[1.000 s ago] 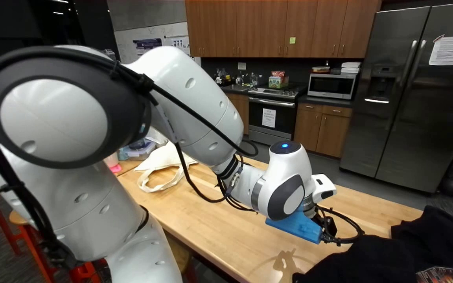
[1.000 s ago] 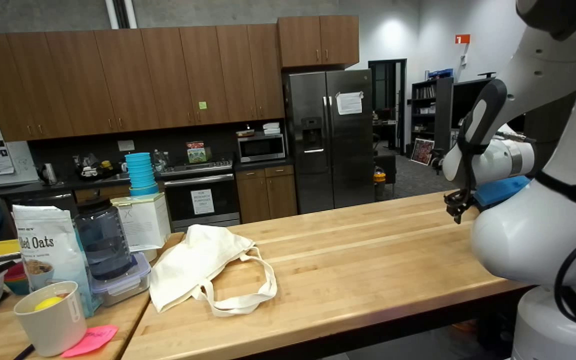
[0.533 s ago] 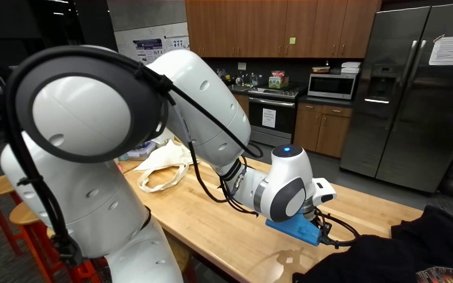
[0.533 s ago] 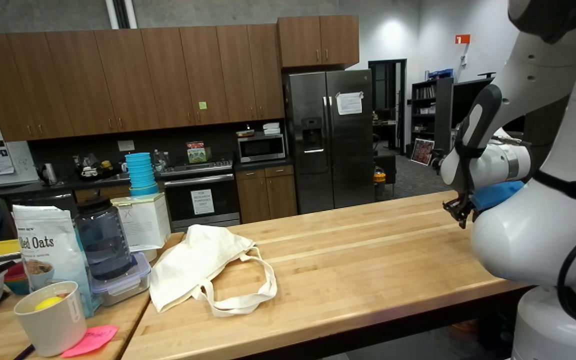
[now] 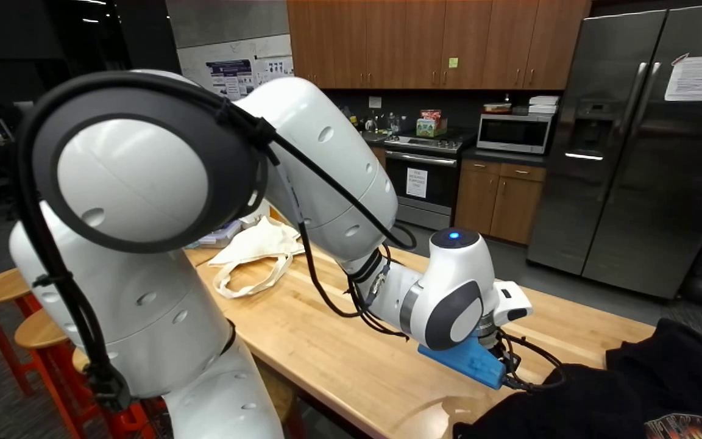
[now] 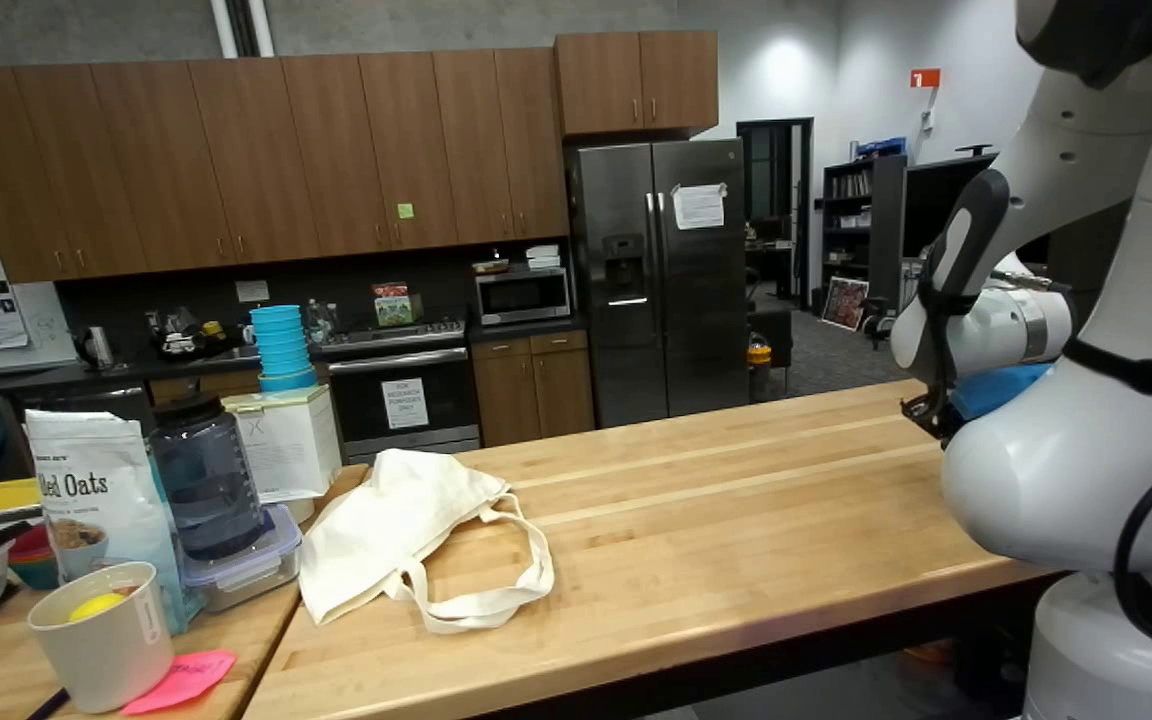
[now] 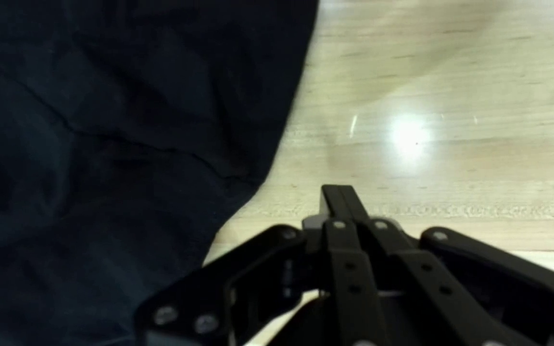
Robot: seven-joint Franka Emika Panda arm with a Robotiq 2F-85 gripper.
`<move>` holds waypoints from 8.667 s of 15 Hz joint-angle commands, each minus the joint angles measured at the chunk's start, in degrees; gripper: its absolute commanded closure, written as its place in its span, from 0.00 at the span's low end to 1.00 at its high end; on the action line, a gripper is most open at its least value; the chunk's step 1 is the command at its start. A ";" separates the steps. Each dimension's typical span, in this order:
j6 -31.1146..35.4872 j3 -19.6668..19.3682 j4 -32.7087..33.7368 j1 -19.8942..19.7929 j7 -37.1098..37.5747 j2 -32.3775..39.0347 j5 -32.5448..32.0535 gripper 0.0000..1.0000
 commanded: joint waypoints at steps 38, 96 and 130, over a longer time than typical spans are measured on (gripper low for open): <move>-0.06 -8.53 32.52 -11.46 -28.91 30.73 28.59 1.00; 21.04 38.00 3.46 -15.61 -26.33 -9.07 24.76 0.73; -2.30 32.03 14.99 24.88 -24.44 -14.43 -15.35 0.00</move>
